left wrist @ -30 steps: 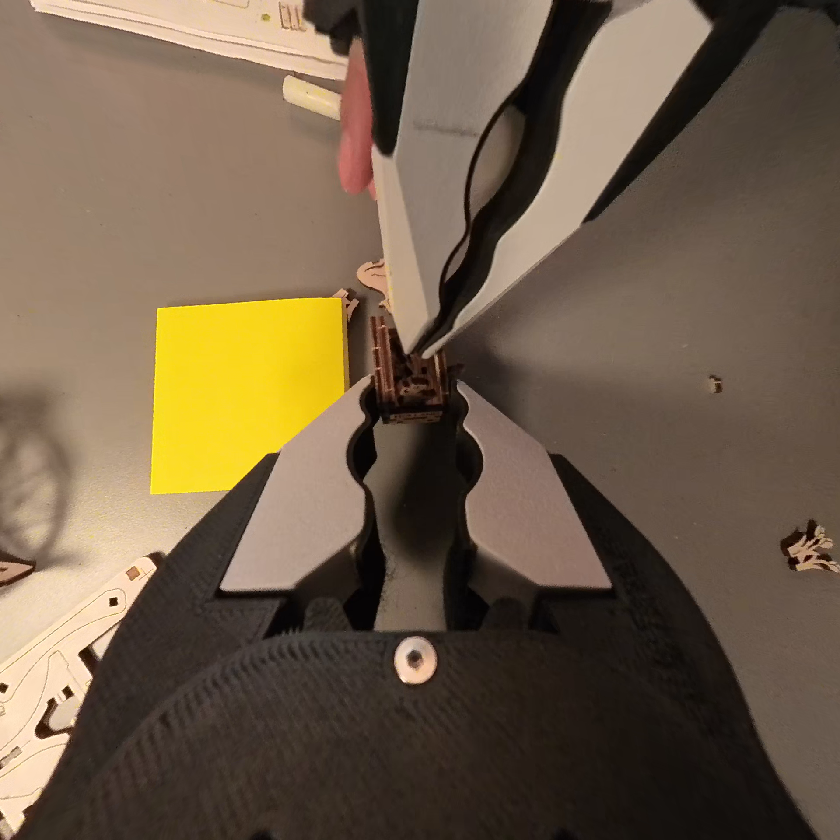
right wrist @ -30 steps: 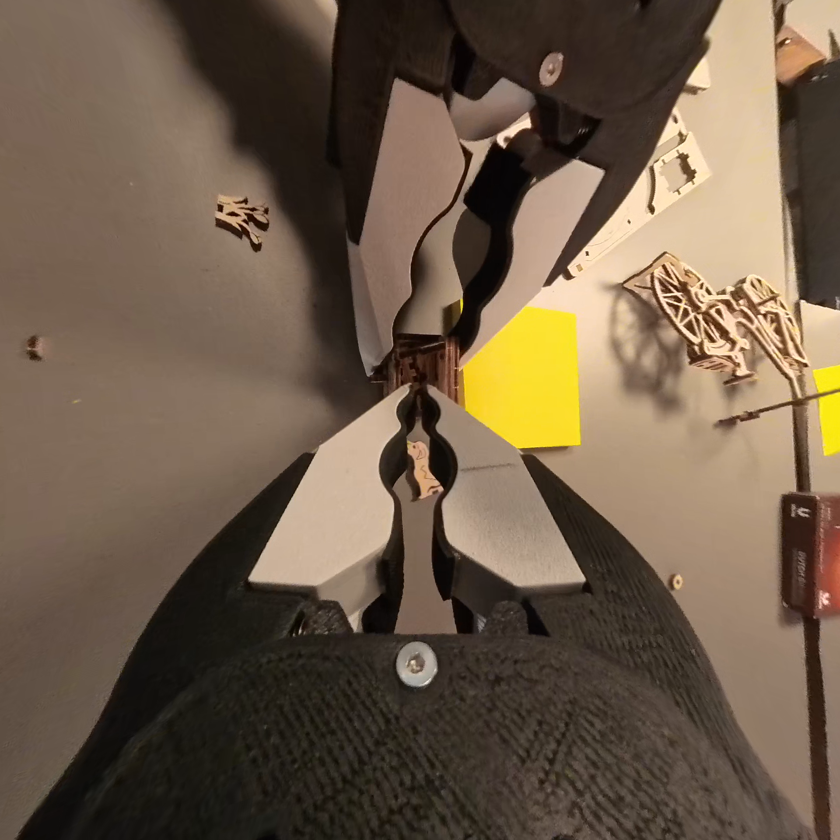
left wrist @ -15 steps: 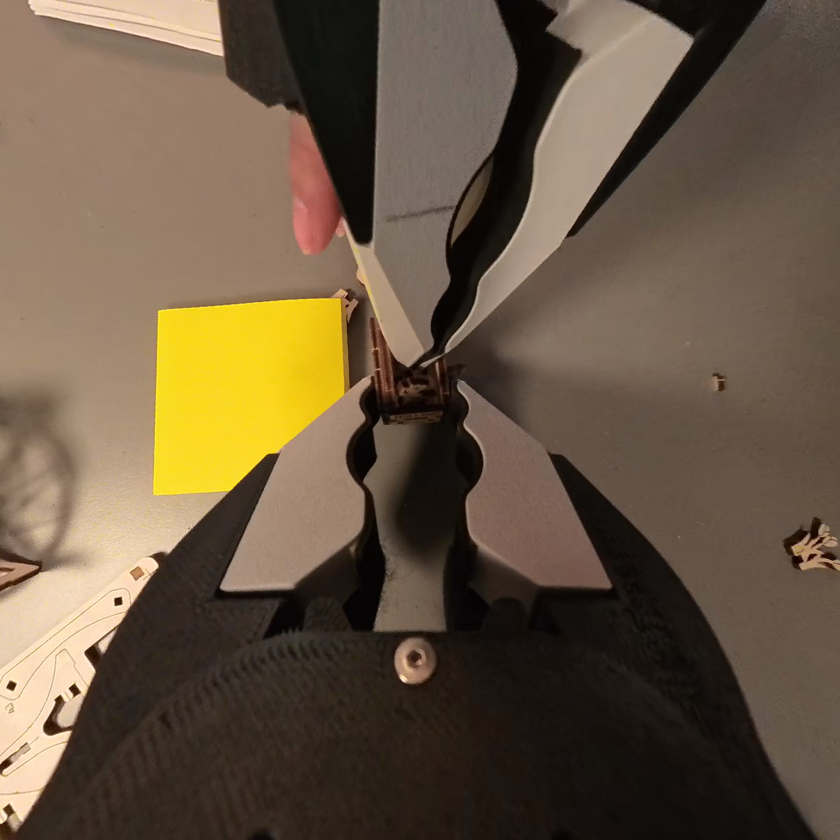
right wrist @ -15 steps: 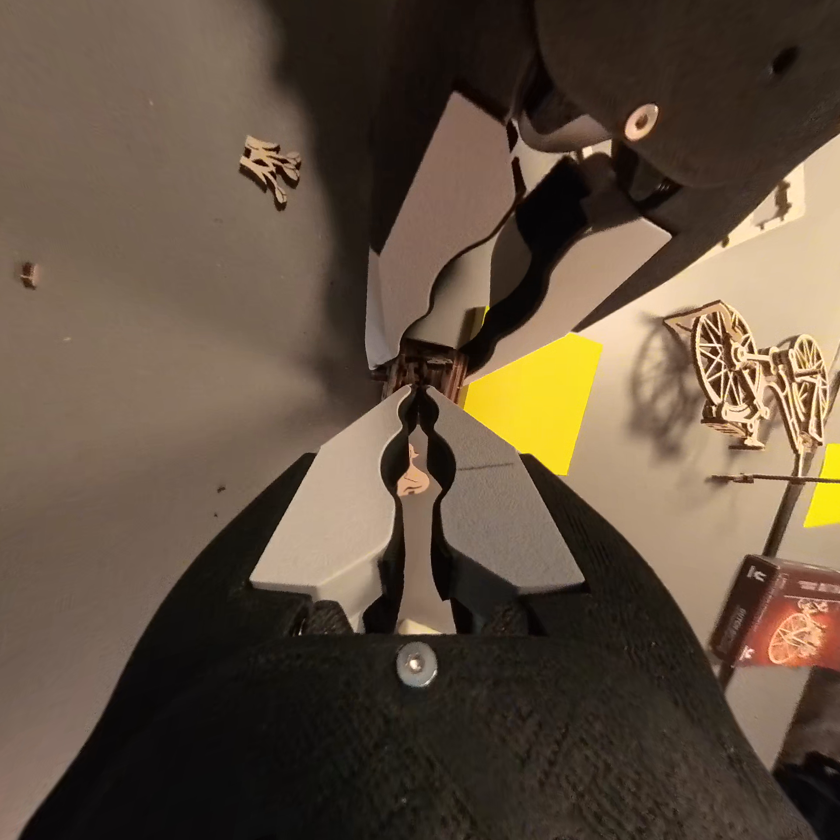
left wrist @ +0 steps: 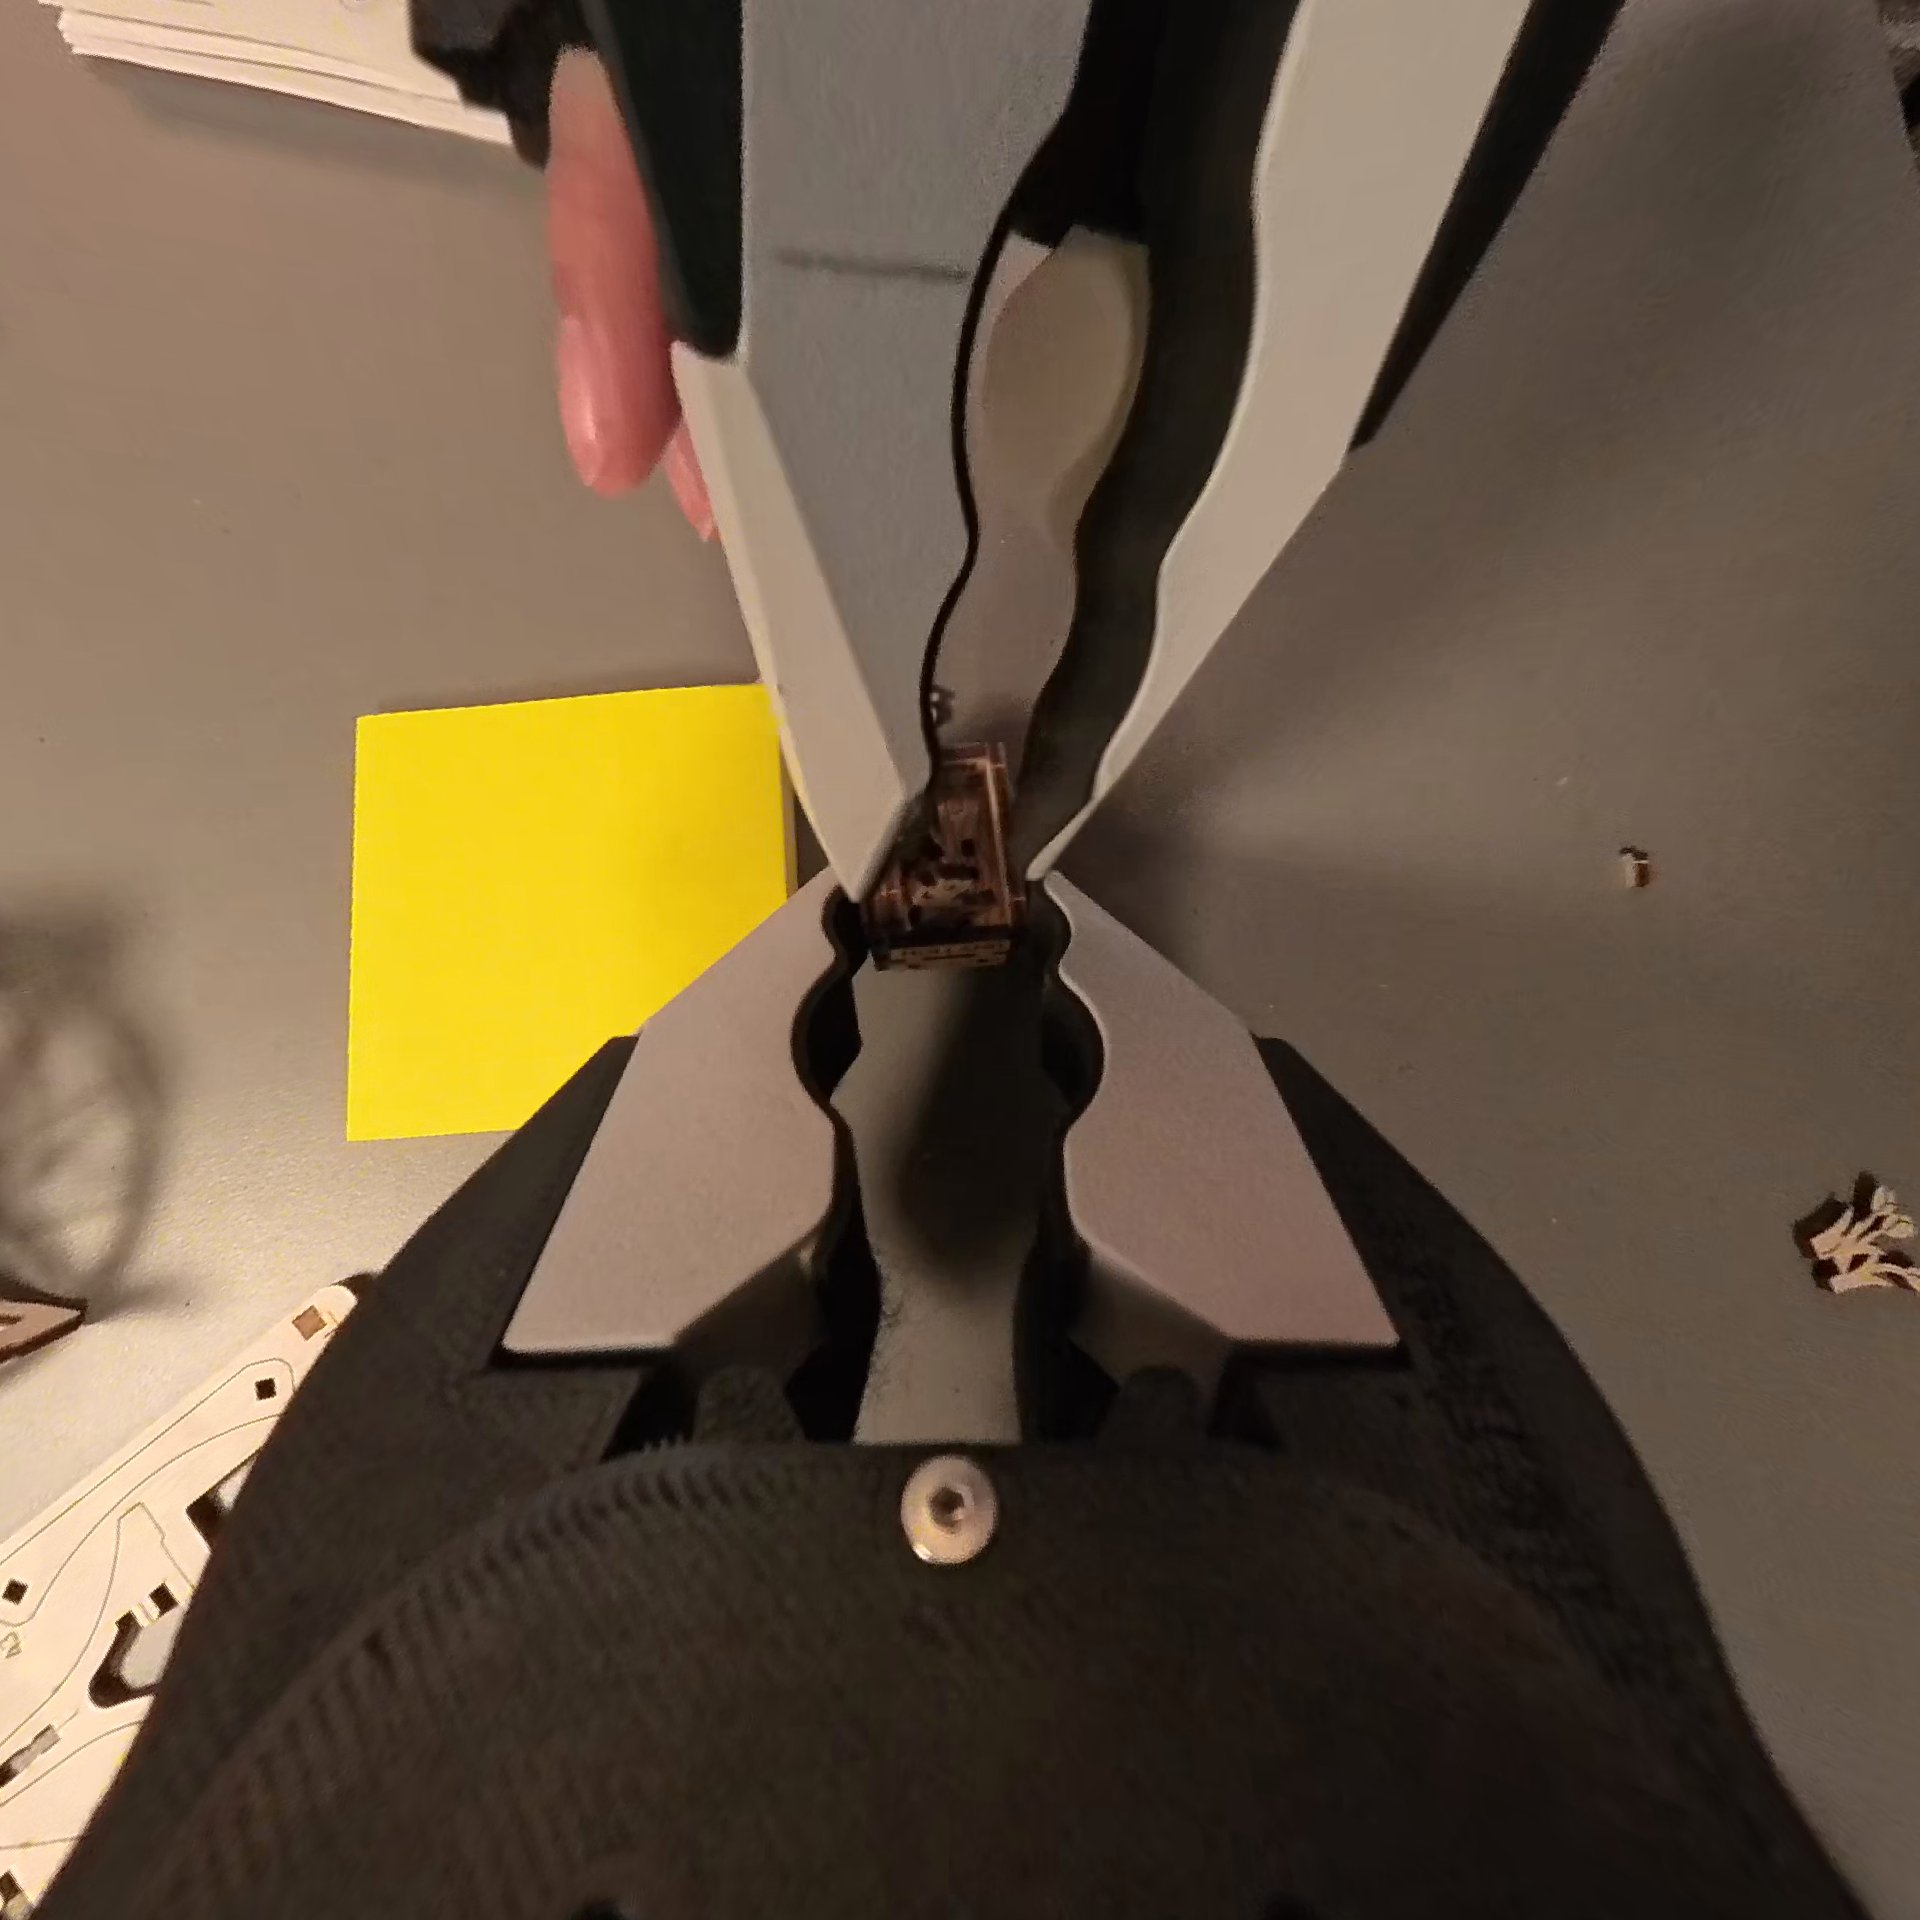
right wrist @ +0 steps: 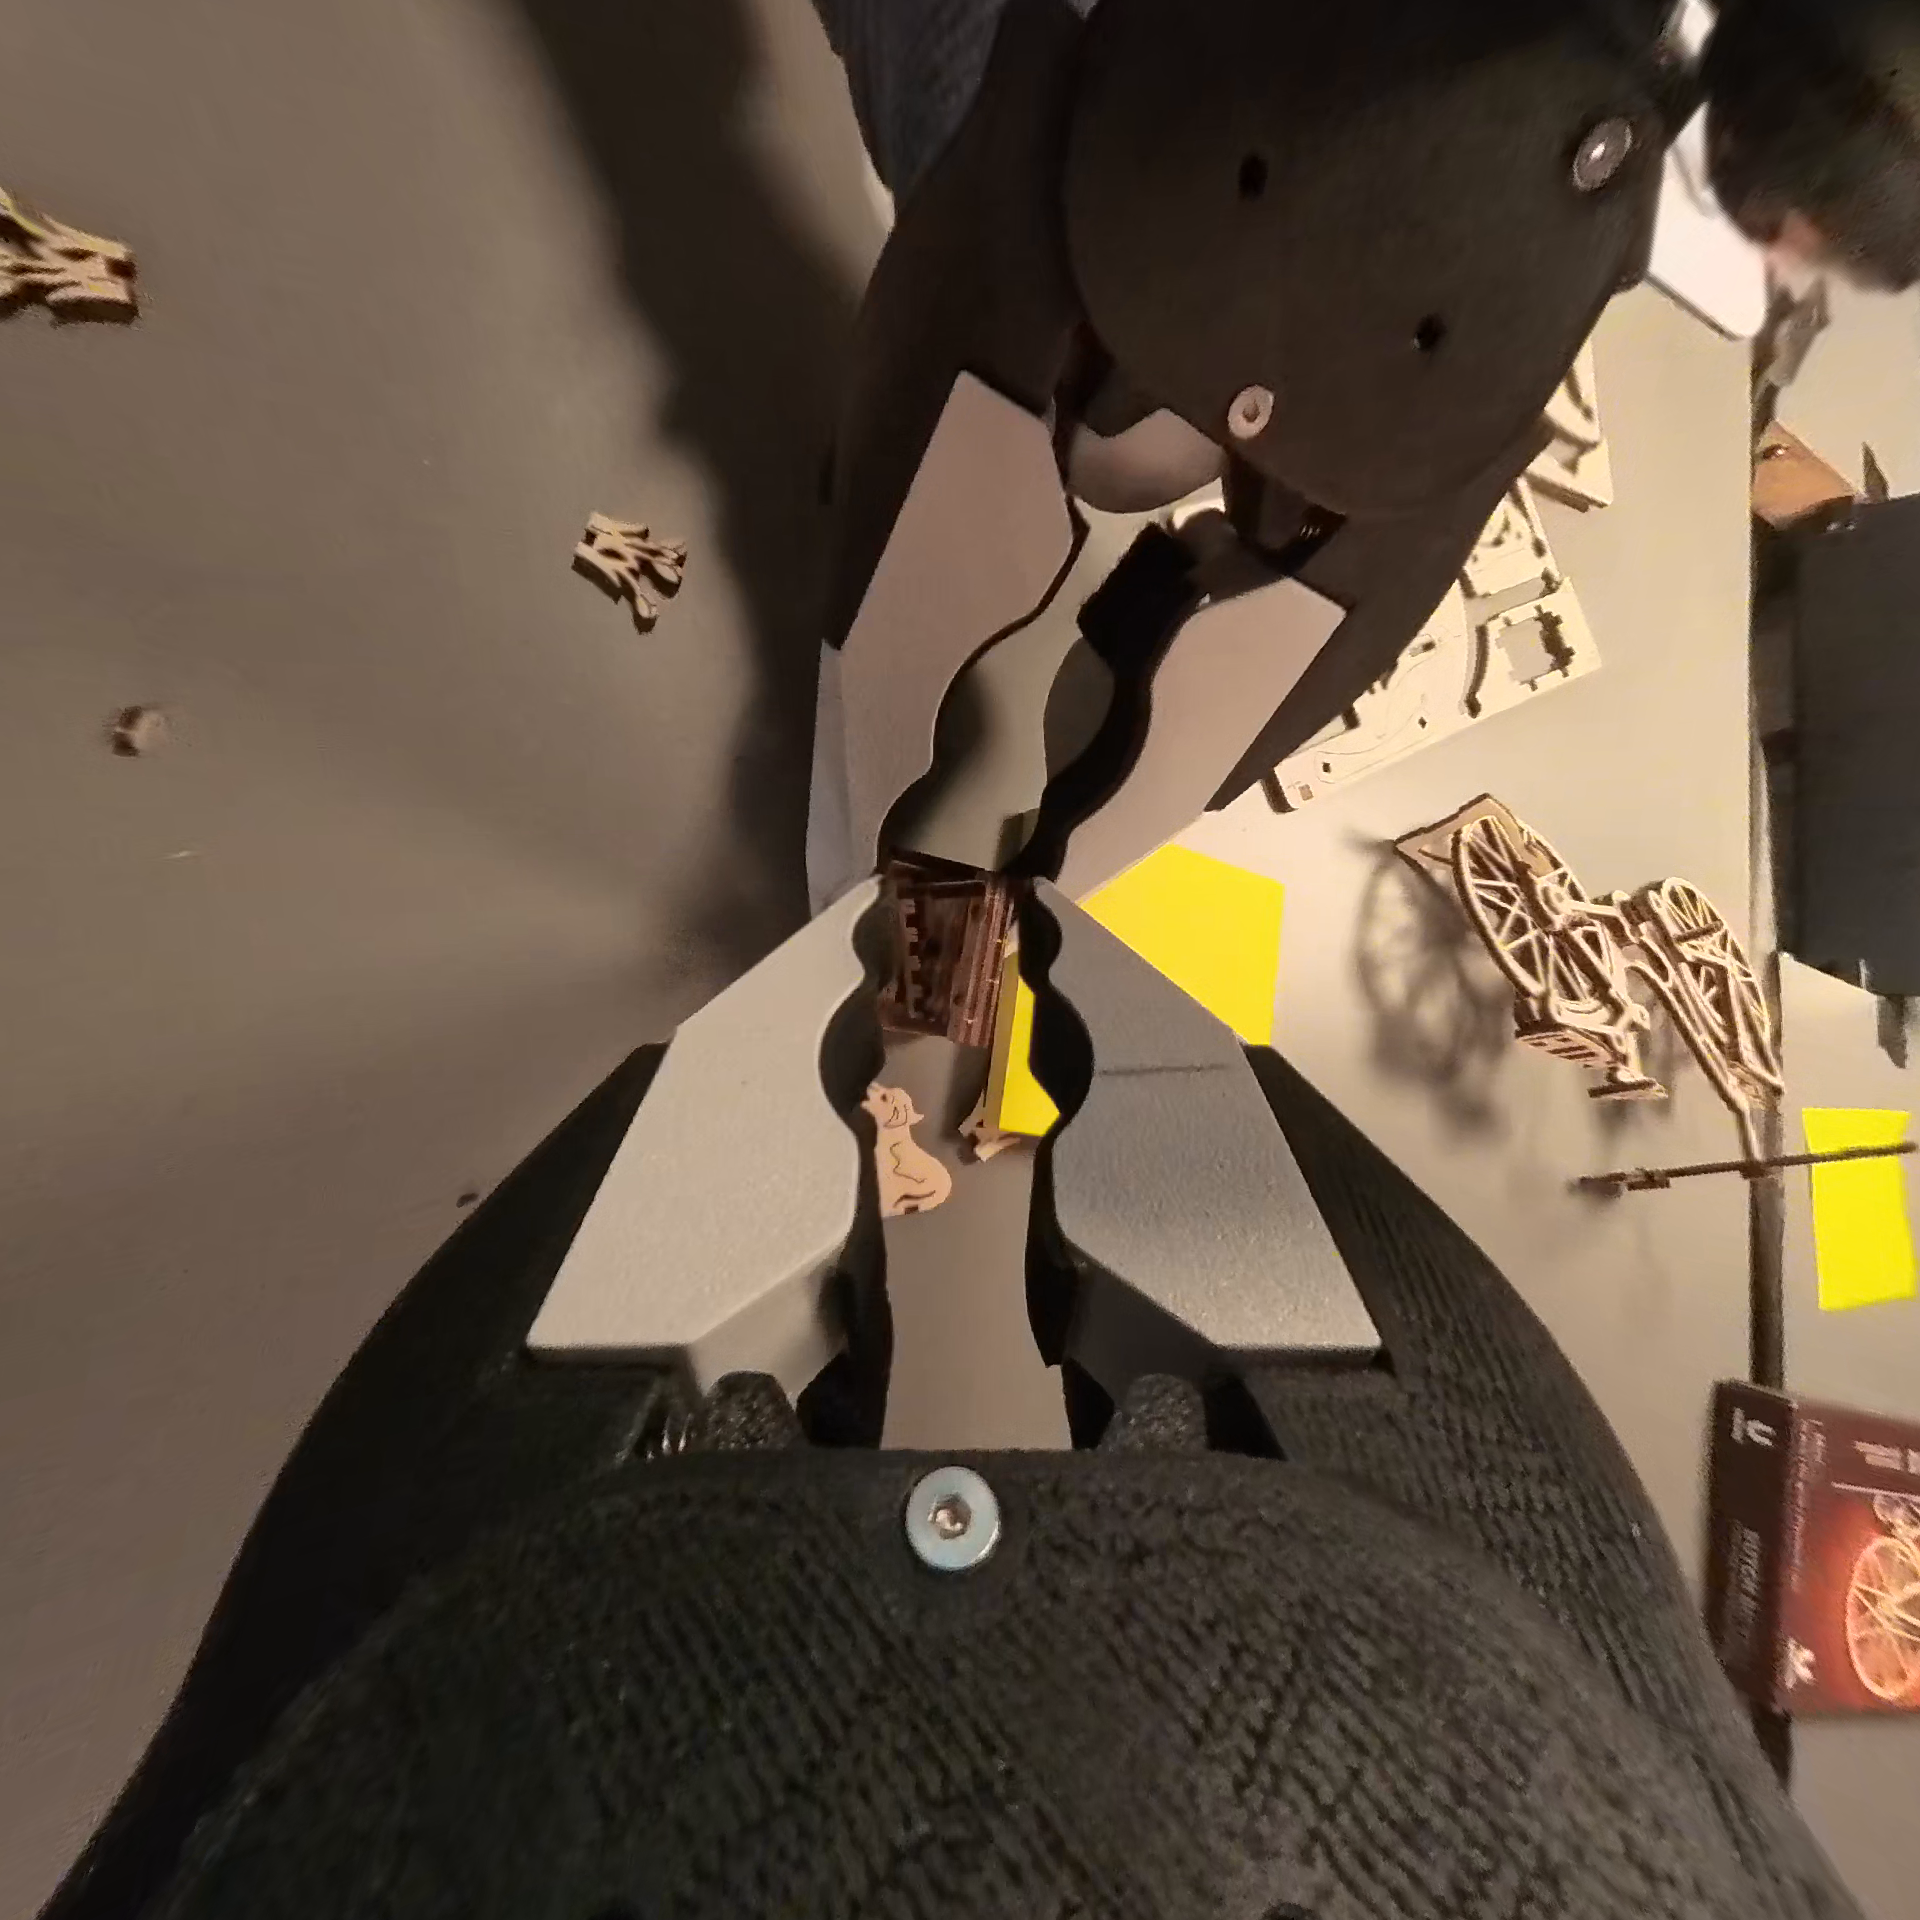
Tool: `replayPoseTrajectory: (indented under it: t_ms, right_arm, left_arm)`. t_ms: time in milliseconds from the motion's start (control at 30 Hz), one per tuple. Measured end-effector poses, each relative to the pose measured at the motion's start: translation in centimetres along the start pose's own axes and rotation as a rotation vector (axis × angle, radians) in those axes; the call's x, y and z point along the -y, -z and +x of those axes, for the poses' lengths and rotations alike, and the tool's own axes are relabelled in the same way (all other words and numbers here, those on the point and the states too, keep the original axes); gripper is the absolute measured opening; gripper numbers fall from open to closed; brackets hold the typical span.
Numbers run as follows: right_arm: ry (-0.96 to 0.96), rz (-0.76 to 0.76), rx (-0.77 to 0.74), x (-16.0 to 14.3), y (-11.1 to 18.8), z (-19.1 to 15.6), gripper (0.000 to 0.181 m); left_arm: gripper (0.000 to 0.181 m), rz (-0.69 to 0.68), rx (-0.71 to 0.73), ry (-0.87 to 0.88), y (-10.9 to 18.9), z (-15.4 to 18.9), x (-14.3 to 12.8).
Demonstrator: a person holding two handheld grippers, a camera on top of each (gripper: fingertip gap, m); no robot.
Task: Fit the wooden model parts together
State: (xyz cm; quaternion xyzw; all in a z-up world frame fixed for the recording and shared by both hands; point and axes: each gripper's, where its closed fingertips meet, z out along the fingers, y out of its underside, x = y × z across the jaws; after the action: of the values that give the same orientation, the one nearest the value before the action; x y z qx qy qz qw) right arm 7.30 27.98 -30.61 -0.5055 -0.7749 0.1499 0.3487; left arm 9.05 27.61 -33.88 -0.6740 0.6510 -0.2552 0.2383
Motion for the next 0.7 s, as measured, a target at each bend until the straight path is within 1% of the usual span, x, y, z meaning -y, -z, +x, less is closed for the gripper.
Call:
replayPoseTrajectory:
  t_ms: [200,433,533,700]
  right_arm:
    - [-0.008,0.031,-0.006,-0.17,-0.22,0.0,0.009]
    - [-0.037,0.062,-0.037,-0.07,-0.24,-0.07,0.008]
    - [-0.043,0.062,-0.079,-0.08,-0.16,-0.1,0.008]
    - [-0.07,0.038,-0.204,-0.18,-0.13,0.22,0.007]
  left_arm:
    - [0.028,0.002,-0.004,-0.001,0.0,0.01,0.0]
    - [0.028,0.002,-0.004,0.0,0.0,0.02,0.0]
    - [0.028,0.003,-0.005,0.0,0.0,0.01,0.0]
    - [0.028,0.003,-0.005,0.001,0.0,0.01,0.01]
